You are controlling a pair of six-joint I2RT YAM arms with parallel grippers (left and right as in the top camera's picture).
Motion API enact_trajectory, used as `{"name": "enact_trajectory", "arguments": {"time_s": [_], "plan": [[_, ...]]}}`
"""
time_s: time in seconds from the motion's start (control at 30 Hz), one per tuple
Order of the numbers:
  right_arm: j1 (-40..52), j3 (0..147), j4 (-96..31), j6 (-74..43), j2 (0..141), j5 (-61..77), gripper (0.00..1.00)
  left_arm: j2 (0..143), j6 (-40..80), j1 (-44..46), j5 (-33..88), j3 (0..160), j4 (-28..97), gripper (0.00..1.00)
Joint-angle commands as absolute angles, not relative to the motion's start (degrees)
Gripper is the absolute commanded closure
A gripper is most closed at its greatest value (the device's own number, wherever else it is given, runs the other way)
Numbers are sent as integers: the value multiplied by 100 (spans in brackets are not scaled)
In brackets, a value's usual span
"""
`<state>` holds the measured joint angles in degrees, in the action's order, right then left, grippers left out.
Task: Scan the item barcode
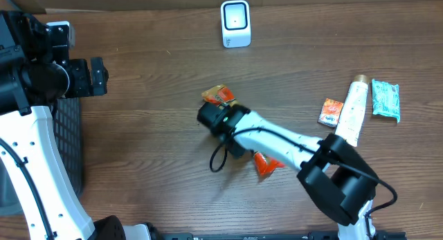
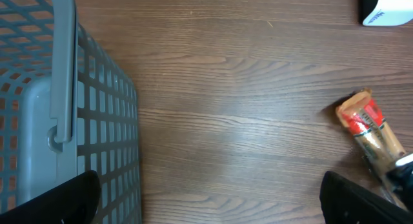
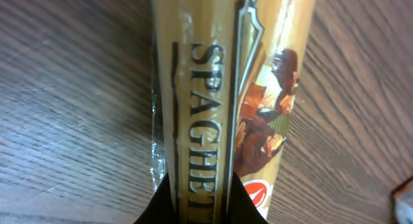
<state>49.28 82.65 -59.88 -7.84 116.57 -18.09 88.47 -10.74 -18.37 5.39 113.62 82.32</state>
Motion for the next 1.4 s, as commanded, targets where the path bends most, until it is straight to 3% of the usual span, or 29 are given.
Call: {"name": "enact_trajectory", "arguments": {"time_s": [0.0,0.63,0.9,1.37], "plan": [[4484,8436,-6215,-582,11992,-384,96,8882,-1160,-1798,582,11356,8230,0],[2512,9389,-6287,1197,10886,6549,96,8884,-1160,-1798,582,11356,8230,0],[1310,9389,-5671,1092,10160,8991,96,8882,-1160,-1798,582,11356,8230,0],[875,9395,-5304,534,9706,8427,97,8882,-1160,-1798,580,11356,8230,0]]}}
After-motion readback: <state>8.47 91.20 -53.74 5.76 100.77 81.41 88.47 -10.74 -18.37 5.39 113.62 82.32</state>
